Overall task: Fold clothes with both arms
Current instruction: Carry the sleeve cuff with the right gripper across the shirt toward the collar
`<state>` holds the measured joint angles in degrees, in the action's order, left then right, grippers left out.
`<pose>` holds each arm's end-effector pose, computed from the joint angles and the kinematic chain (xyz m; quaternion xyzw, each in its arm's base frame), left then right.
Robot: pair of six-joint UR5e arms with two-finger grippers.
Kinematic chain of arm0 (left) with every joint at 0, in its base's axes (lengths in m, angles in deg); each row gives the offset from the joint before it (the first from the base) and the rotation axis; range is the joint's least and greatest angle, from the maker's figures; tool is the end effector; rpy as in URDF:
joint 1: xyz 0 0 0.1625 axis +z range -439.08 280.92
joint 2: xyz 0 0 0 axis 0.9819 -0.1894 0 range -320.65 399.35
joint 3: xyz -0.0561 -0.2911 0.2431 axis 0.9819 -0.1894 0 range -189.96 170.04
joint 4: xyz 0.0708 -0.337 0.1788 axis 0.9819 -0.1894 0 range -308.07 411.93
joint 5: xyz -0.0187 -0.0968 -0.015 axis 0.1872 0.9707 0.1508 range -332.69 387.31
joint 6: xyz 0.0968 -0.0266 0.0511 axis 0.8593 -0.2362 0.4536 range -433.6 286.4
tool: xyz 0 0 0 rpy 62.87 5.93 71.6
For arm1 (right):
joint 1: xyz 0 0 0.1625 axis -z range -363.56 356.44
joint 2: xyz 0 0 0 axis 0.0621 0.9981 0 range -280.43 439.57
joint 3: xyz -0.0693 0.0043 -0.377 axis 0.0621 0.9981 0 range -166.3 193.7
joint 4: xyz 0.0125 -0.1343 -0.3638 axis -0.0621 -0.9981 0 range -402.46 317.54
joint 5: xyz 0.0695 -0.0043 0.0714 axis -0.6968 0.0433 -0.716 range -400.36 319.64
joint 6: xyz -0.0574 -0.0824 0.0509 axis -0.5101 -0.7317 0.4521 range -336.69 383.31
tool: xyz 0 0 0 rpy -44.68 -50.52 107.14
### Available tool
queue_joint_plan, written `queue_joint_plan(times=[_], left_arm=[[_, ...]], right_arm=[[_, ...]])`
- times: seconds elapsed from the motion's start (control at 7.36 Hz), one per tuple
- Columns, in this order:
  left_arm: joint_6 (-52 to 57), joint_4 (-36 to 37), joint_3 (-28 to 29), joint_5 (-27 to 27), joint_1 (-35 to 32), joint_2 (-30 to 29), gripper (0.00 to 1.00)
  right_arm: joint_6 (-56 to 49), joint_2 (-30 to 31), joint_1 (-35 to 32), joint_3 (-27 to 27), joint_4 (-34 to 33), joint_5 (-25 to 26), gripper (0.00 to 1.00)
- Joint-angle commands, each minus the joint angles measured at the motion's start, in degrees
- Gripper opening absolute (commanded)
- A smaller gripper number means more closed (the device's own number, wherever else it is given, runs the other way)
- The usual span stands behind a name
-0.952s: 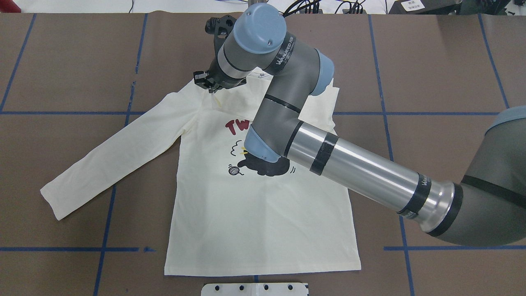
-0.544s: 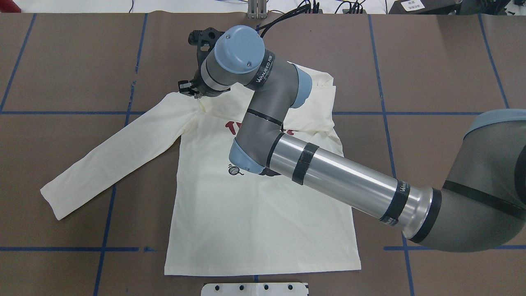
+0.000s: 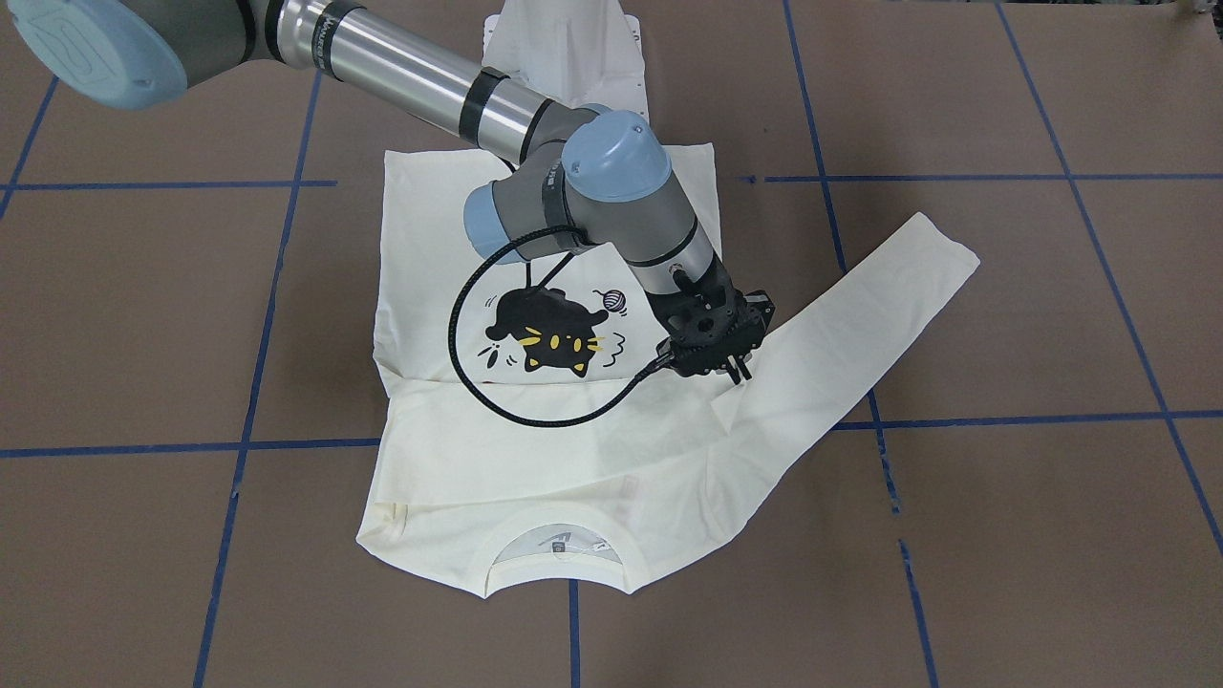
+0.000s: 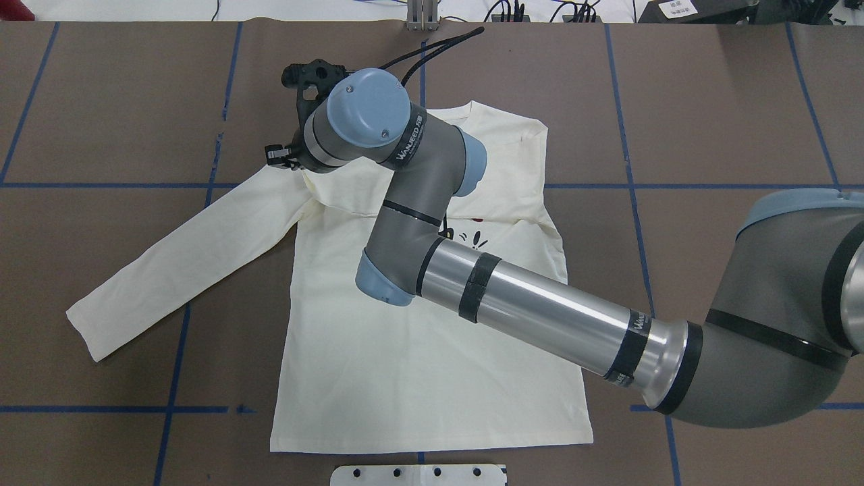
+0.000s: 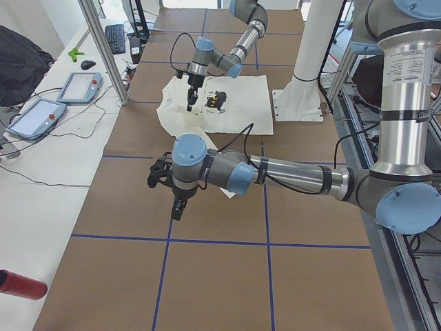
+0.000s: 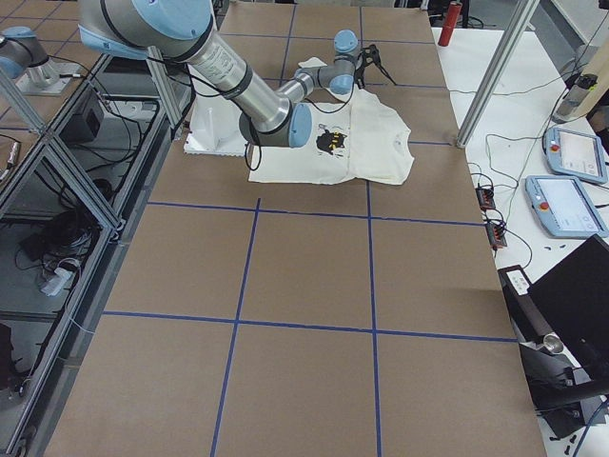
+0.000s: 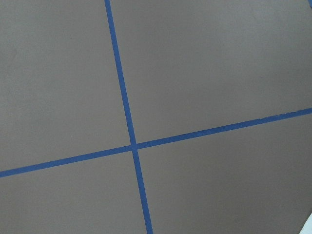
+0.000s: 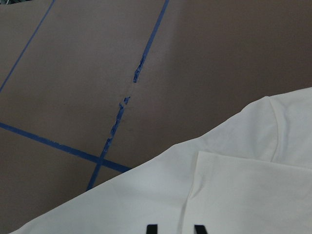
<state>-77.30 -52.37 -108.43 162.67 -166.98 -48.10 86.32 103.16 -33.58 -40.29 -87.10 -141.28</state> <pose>-0.0361 -0.4680 0.5477 0.1426 0.3873 0.0550 0.9092 -0.6343 -0.4958 0.0620 0.2257 -0.5729 -0.0377 0.7871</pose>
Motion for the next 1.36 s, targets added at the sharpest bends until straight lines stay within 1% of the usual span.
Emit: queue_joint_plan(times=[0.0, 0.14, 0.27, 0.41, 0.54, 0.68, 0.82, 0.95, 1.09, 1.22], left_arm=[[-0.34, -1.78, 0.74, 0.0, 0.0, 0.0, 1.0], [-0.51, -1.78, 0.57, -0.09, 0.0, -0.18, 1.0], [-4.0, -1.86, 0.04, -0.18, 0.17, -0.26, 1.0], [-8.99, -4.39, 0.04, -0.61, 1.57, -0.09, 1.0], [-16.79, -10.68, 0.39, -1.31, 3.32, 1.04, 1.0], [-28.0, -16.31, 0.04, -4.8, 8.73, 1.92, 1.0], [-37.68, -23.85, -0.57, -8.14, 13.84, 5.41, 1.0], [-47.27, -32.54, -0.84, -9.39, 16.76, 8.93, 1.0], [-57.45, -37.67, -2.93, -12.02, 21.49, 12.18, 1.0], [-64.52, -38.16, -7.13, -18.48, 28.49, 15.61, 1.0]], right_arm=[[3.77, 0.05, 0.84, 0.12, 0.0, 1.52, 1.0], [4.75, 0.05, 0.75, -0.93, -3.66, 1.26, 1.0], [4.67, 0.05, 0.66, -4.33, -10.48, 0.73, 1.0], [4.76, 0.57, 0.14, -8.89, -18.47, -0.49, 1.0], [4.67, 2.84, -2.13, -14.68, -26.9, -2.33, 1.0], [4.33, 4.87, -5.63, -18.13, -33.43, -8.79, 1.0], [3.71, 8.89, -9.84, -23.82, -39.32, -13.9, 1.0], [1.44, 15.54, -12.41, -31.88, -44.86, -15.26, 1.0], [-5.89, 21.26, -13.74, -39.18, -51.18, -15.36, 1.0], [-13.18, 25.24, -16.27, -43.87, -56.38, -15.44, 1.0]])
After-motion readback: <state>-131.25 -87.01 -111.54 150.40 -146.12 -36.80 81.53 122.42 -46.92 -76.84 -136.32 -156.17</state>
